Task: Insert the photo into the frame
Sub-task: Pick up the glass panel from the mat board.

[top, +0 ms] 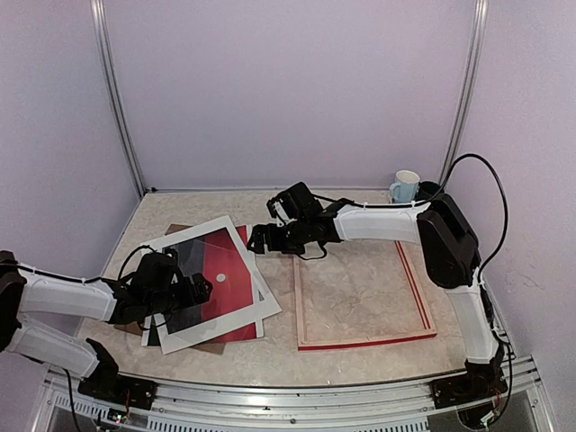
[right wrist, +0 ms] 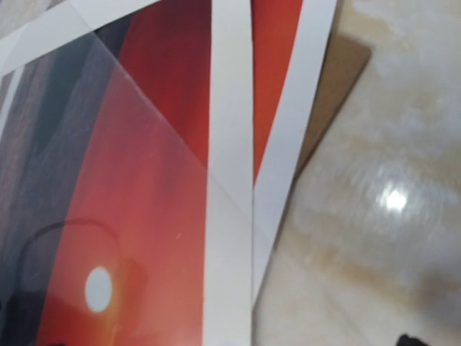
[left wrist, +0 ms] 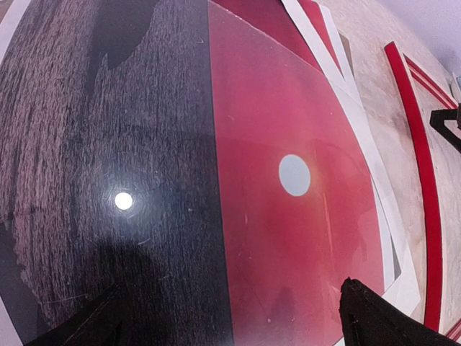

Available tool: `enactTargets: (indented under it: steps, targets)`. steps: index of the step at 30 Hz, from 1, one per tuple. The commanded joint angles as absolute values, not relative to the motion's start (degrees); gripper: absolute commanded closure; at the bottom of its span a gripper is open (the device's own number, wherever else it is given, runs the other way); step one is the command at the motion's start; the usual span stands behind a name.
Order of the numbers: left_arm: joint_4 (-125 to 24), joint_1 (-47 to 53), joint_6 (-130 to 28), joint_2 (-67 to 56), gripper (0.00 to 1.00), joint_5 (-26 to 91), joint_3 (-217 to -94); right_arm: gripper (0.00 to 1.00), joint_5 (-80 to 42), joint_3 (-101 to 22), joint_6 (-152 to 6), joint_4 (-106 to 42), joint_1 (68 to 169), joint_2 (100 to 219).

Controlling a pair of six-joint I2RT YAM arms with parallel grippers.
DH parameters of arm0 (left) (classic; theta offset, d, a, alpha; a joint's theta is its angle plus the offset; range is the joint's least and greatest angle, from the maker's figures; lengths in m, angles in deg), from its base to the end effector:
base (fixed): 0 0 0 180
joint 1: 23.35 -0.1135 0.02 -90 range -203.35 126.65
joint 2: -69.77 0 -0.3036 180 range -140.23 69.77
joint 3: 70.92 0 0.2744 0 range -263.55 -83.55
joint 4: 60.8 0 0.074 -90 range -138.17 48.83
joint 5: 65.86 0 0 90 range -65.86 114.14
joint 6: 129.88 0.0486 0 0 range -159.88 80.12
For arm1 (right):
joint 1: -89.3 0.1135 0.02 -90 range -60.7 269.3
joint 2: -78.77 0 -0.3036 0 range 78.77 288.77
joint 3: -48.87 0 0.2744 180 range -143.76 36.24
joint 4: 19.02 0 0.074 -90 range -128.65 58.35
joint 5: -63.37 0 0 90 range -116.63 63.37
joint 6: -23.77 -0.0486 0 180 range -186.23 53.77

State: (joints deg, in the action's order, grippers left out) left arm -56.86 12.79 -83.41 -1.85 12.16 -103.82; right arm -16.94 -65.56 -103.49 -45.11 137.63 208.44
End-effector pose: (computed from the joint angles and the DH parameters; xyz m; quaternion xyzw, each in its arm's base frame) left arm 0.1899 -0.1262 0.1476 -0.1005 0.9063 -0.1824 0.3678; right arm 0.3729 0.4313 0.1946 -0.1222 0.9003 0.3354 0.2490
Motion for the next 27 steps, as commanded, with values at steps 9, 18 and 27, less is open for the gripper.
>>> enactTargets:
  steps: [9, 18, 27]
  targets:
    - [-58.0, 13.5, -83.4, -1.6, 0.01, 12.9, -101.9, 0.01, -16.4, -74.4, -96.8, -54.8, 137.0, 216.8]
    - [-57.9, 13.6, -82.9, -1.9, 0.01, 12.9, -101.3, 0.01, -9.9, -75.0, -94.0, -57.2, 134.7, 217.4]
    - [-58.0, 13.6, -82.7, -3.2, 0.01, 12.6, -101.8, 0.01, -0.4, -74.0, -91.6, -58.1, 133.3, 216.5]
